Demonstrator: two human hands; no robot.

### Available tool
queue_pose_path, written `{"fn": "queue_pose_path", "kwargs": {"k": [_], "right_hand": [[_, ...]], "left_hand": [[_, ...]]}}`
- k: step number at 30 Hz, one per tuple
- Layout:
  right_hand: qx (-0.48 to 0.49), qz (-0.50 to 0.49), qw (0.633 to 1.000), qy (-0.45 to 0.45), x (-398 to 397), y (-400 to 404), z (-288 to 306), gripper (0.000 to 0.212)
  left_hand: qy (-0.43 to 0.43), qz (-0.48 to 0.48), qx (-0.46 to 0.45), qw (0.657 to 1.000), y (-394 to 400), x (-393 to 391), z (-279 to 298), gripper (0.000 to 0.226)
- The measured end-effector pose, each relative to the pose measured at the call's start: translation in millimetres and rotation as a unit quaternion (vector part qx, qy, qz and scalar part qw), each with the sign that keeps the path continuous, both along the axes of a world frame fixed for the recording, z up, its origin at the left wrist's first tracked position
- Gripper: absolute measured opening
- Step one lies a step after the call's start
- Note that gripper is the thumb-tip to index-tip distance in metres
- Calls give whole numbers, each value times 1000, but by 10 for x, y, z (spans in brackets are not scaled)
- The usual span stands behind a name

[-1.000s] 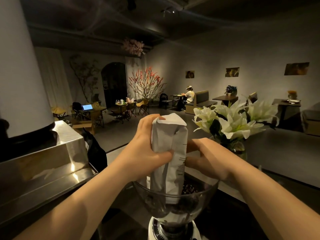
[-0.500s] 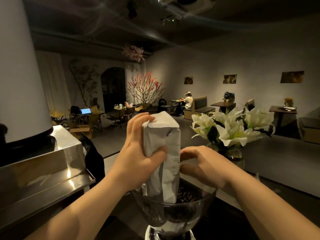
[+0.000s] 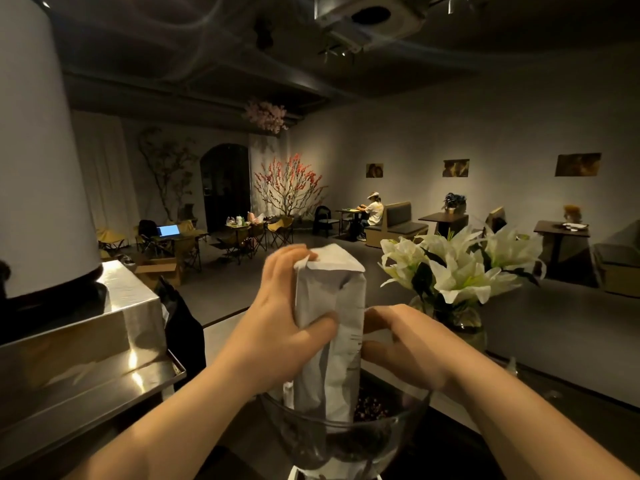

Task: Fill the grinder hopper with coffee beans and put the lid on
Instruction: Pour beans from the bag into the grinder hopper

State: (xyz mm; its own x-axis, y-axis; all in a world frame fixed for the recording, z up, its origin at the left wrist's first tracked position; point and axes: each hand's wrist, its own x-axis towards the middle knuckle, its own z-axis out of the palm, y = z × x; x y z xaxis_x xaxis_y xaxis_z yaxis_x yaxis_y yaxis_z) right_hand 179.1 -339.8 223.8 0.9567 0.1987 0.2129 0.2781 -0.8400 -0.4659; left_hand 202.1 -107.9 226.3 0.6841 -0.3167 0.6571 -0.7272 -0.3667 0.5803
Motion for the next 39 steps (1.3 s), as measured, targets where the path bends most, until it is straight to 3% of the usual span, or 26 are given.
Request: {"fn": "queue_pose_path", "kwargs": {"k": [2, 5, 9, 11, 13, 16, 18, 22, 25, 28, 32, 36, 39], "right_hand": [[15, 0, 1000, 10, 7, -2, -15, 52], [5, -6, 1000, 1, 10, -2, -28, 49], [16, -4, 1000, 9, 9, -20, -40, 46], [0, -1, 1000, -1, 10, -12, -25, 50], [15, 4, 1000, 5, 5, -6, -10, 58], [5, 5, 1000, 2, -18, -5, -4, 50], [7, 5, 1000, 3, -28, 3, 12, 49], [7, 1, 1000, 3, 0, 6, 8, 66], [8, 8, 1000, 12, 6, 2, -2, 53], [-4, 8, 1000, 1, -2, -2, 4, 62], [9, 7, 1000, 12, 20, -15, -17, 49], [32, 10, 999, 13, 37, -13, -48, 54], [17, 9, 1000, 0, 40, -17, -48, 57]], "left_hand": [[-3, 1, -21, 1000, 8, 5, 3, 73], [31, -20, 27, 999, 2, -24, 19, 80], [23, -20, -4, 1000, 22, -10, 26, 80], [26, -23, 25, 999, 5, -22, 31, 81], [-2, -5, -12, 1000, 22, 19, 4, 79], [40, -29, 12, 999, 16, -8, 24, 81], [7, -12, 10, 1000, 23, 21, -4, 79], [16, -21, 30, 999, 6, 1, 27, 80], [15, -18, 1, 1000, 12, 21, 22, 79], [28, -25, 27, 999, 0, 15, 22, 79], [18, -18, 17, 1000, 9, 11, 20, 78], [3, -12, 4, 1000, 18, 14, 12, 74], [7, -13, 43, 999, -5, -19, 28, 76]]}}
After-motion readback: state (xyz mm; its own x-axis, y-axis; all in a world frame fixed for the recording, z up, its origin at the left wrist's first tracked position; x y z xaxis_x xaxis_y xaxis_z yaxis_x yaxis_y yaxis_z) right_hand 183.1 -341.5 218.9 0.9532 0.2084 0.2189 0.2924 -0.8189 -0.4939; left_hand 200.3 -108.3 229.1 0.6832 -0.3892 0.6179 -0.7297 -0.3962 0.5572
